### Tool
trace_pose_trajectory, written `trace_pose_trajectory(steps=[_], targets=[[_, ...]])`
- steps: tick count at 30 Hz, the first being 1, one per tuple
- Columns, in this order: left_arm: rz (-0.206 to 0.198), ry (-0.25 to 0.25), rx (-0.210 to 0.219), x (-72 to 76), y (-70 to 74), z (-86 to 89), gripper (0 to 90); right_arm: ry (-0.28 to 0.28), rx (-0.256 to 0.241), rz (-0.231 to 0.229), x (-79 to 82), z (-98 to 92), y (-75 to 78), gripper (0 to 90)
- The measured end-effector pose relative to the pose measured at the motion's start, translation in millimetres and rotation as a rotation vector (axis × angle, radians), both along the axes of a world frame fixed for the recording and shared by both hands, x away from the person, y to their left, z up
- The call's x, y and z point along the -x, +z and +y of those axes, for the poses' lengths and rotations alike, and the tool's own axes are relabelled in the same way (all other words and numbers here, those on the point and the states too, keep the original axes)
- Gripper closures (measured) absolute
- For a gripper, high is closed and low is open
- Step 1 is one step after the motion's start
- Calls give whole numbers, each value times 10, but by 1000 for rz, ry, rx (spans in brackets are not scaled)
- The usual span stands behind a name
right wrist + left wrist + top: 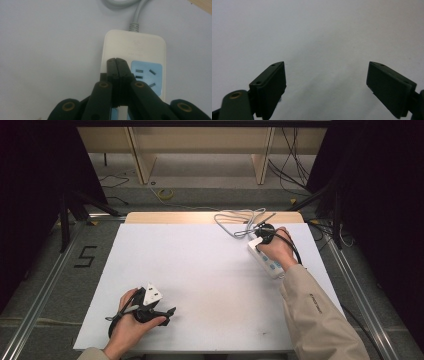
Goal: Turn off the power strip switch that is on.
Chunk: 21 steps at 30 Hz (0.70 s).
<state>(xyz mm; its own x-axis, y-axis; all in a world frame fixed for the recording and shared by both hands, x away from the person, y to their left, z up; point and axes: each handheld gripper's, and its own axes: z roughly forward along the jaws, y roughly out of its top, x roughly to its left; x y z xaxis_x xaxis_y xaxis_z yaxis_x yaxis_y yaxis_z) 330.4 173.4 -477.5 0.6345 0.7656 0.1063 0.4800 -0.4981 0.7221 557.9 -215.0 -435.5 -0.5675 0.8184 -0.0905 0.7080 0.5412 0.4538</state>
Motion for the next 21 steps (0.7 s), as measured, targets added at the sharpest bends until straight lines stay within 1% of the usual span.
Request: trace_pose_trajectory(steps=[6, 17, 21], targets=[[3, -1, 0, -3, 1, 0, 156, 3, 9, 2, -1, 11, 2, 900], [0, -4, -1, -3, 1, -4, 156, 8, 35, -8, 8, 44, -1, 900], [2, -6, -2, -6, -1, -6, 157, 7, 35, -9, 6, 46, -2, 900]])
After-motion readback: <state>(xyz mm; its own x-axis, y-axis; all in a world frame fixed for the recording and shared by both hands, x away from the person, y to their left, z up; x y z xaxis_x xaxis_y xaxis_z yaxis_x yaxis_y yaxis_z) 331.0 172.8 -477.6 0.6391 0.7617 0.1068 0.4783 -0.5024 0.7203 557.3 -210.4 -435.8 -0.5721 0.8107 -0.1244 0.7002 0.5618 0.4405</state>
